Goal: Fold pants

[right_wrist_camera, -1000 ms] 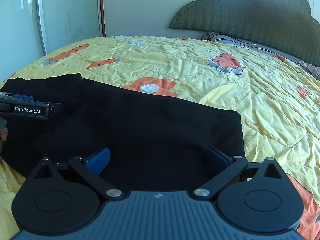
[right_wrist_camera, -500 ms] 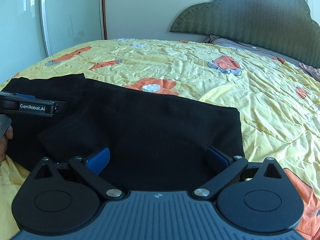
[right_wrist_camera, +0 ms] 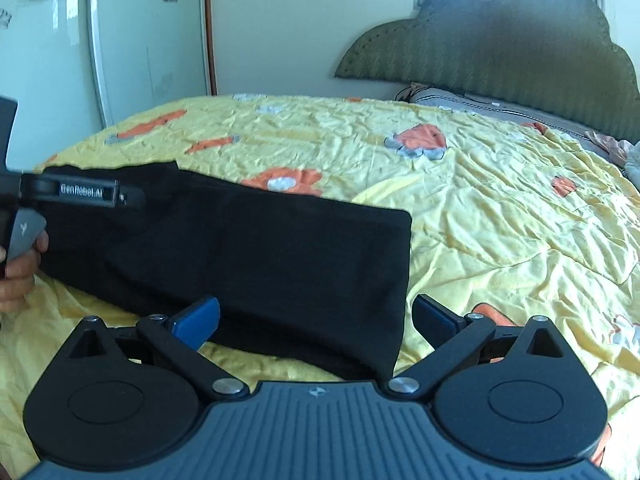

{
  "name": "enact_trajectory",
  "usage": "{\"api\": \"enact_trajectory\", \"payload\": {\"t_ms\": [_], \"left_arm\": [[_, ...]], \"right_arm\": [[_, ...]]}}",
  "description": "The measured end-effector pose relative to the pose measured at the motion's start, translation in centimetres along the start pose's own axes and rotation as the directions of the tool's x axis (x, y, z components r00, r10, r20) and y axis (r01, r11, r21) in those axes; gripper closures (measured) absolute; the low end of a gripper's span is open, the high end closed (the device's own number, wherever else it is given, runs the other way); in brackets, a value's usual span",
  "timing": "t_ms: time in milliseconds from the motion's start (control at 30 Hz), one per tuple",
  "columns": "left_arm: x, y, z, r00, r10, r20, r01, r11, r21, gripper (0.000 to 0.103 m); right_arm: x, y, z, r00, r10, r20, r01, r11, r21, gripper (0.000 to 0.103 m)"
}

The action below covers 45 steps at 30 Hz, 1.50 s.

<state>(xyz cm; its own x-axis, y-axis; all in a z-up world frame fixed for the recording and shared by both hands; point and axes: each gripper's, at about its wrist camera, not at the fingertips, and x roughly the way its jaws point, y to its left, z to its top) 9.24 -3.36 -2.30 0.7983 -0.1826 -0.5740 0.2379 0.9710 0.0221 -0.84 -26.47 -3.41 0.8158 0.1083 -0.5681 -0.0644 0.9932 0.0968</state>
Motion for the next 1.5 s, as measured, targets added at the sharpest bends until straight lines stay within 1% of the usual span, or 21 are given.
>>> {"api": "enact_trajectory", "payload": {"t_ms": [67, 100, 133, 167, 200, 233, 267, 300, 367, 400, 433, 467, 500, 600, 700, 833, 1500], "left_arm": [[0.3, -1.5, -0.4, 1.000, 0.021, 0.002, -0.021, 0.997, 0.078, 0.005], [0.6, -2.2, -0.7, 0.999, 0.051, 0.001, -0.050, 0.992, 0.118, 0.006], [0.9, -2.6, -1.0, 0.997, 0.080, -0.002, -0.079, 0.986, 0.145, 0.005], [1.1, -2.7, -1.4, 0.995, 0.102, -0.004, -0.100, 0.982, 0.159, 0.005], [1.3, -2.5, -1.6, 0.995, 0.104, -0.008, -0.102, 0.982, 0.158, 0.004], [1.2, -2.2, -1.7, 0.996, 0.093, -0.008, -0.091, 0.986, 0.140, 0.003], [1.2, -1.8, -1.8, 0.996, 0.084, -0.012, -0.082, 0.989, 0.120, 0.003], [1.4, -1.5, -1.8, 0.997, 0.079, -0.020, -0.077, 0.992, 0.100, 0.001], [1.7, -1.0, -1.8, 0.997, 0.073, -0.031, -0.071, 0.995, 0.063, 0.000], [1.7, -0.8, -1.9, 0.997, 0.069, -0.030, -0.067, 0.997, 0.049, 0.000], [1.7, -0.8, -1.9, 0.997, 0.068, -0.028, -0.067, 0.997, 0.045, 0.000], [1.7, -0.8, -2.0, 0.997, 0.069, -0.026, -0.067, 0.997, 0.047, 0.000], [1.6, -0.8, -2.0, 0.997, 0.070, -0.024, -0.069, 0.996, 0.049, 0.000], [1.6, -0.8, -2.1, 0.997, 0.071, -0.020, -0.070, 0.996, 0.047, 0.000], [1.6, -0.7, -2.1, 0.998, 0.064, -0.024, -0.063, 0.997, 0.035, 0.000], [1.6, -0.5, -2.2, 0.998, 0.058, -0.026, -0.057, 0.998, 0.022, 0.000], [1.6, -0.4, -2.3, 0.998, 0.056, -0.027, -0.056, 0.998, 0.016, 0.000]], "right_arm": [[0.4, -0.5, 0.8, 0.999, 0.044, 0.012, -0.044, 0.998, 0.043, 0.000], [0.9, -0.5, 1.0, 0.998, 0.067, 0.008, -0.067, 0.996, 0.057, 0.000], [1.6, -0.3, 1.2, 0.996, 0.092, -0.012, -0.091, 0.994, 0.064, 0.000], [2.4, 0.1, 1.2, 0.992, 0.118, -0.051, -0.115, 0.992, 0.052, 0.000], [3.5, 0.7, 1.0, 0.984, 0.139, -0.109, -0.137, 0.990, 0.025, 0.000], [4.3, 1.6, 0.5, 0.982, 0.115, -0.152, -0.119, 0.993, -0.018, 0.000], [4.3, 2.4, 0.2, 0.988, 0.074, -0.138, -0.084, 0.994, -0.063, 0.000], [4.0, 2.9, 0.2, 0.991, 0.068, -0.115, -0.077, 0.994, -0.073, 0.000], [3.2, 3.0, 0.7, 0.992, 0.117, -0.047, -0.118, 0.993, -0.010, 0.000], [2.9, 2.8, 1.0, 0.992, 0.129, -0.002, -0.129, 0.991, 0.030, 0.000], [3.0, 2.7, 1.2, 0.993, 0.118, 0.023, -0.119, 0.992, 0.050, 0.000], [3.4, 2.6, 1.4, 0.995, 0.094, 0.023, -0.095, 0.994, 0.060, 0.000], [3.9, 2.6, 1.5, 0.998, 0.068, 0.006, -0.069, 0.996, 0.061, 0.000], [6.1, 2.7, 0.9, 0.998, -0.008, -0.065, 0.010, 0.999, 0.033, 0.000], [6.0, 3.3, -0.1, 0.999, -0.037, -0.024, 0.037, 0.999, -0.013, 0.000], [6.0, 3.0, -0.1, 0.999, -0.027, -0.030, 0.027, 1.000, 0.002, 0.000], [6.1, 3.2, -0.1, 0.999, -0.038, -0.030, 0.038, 0.999, -0.011, 0.000]]}}
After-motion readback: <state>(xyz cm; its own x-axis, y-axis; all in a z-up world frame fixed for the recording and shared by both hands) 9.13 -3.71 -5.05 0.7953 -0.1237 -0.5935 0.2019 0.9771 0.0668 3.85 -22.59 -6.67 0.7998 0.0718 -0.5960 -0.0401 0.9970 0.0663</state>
